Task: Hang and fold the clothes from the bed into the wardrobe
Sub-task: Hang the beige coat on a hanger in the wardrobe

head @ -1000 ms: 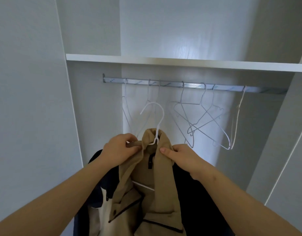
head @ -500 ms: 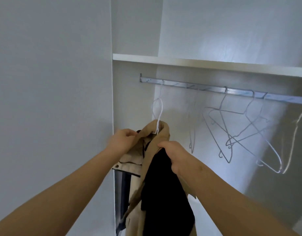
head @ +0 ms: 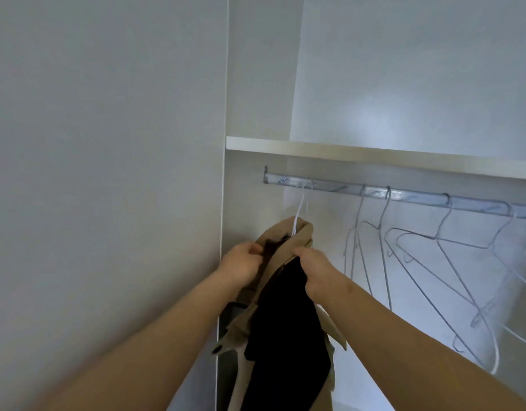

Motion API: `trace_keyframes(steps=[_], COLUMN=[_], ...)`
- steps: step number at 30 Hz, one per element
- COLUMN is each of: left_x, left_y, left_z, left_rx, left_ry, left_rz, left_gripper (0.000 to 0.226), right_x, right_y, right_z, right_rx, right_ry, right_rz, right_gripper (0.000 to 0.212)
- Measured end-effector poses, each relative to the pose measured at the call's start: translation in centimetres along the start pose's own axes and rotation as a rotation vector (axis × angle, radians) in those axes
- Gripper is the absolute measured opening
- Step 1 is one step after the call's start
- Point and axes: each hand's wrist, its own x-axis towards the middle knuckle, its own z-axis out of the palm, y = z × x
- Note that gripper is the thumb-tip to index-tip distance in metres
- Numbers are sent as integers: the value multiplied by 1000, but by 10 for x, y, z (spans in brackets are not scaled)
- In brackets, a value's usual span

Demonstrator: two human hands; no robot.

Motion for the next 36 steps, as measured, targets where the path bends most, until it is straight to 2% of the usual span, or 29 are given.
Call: trace_keyframes(steps=[2, 7, 12, 16, 19, 26, 30, 33, 36], left_x=[19, 52, 75, 90, 93, 99, 97, 100, 104], left_y=[0, 5, 4, 5, 3, -13, -17, -26, -35], left_z=[5, 20, 23, 17, 19, 26, 29, 30, 40], left_rx=[-89, -544, -741, -744, -652, -476, -426, -426, -254], left_ry=[-6, 72, 155, 122, 180, 121, -23, -32, -24], left_rz=[-18, -141, -273, -270, -194, -169, -147, -120, -82], left_gripper=[29, 37, 40, 42, 41, 39, 42, 34, 28], right_x=[11, 32, 53, 74, 91, 124, 127, 130, 128], right_y=[-9, -34, -56, -58, -55, -38, -34, -21, -6], right_z=[9, 28, 35, 40, 44, 41, 40, 32, 16], right_rx=[29, 109, 69, 84, 70, -214, -138, -43, -11], right_ry=[23, 45, 69, 57, 28, 19, -125, -134, -79], right_rz=[-16, -75, -90, -82, -77, 21, -2, 4, 28], right_gripper=[32, 41, 36, 28, 29, 35, 41, 39, 27])
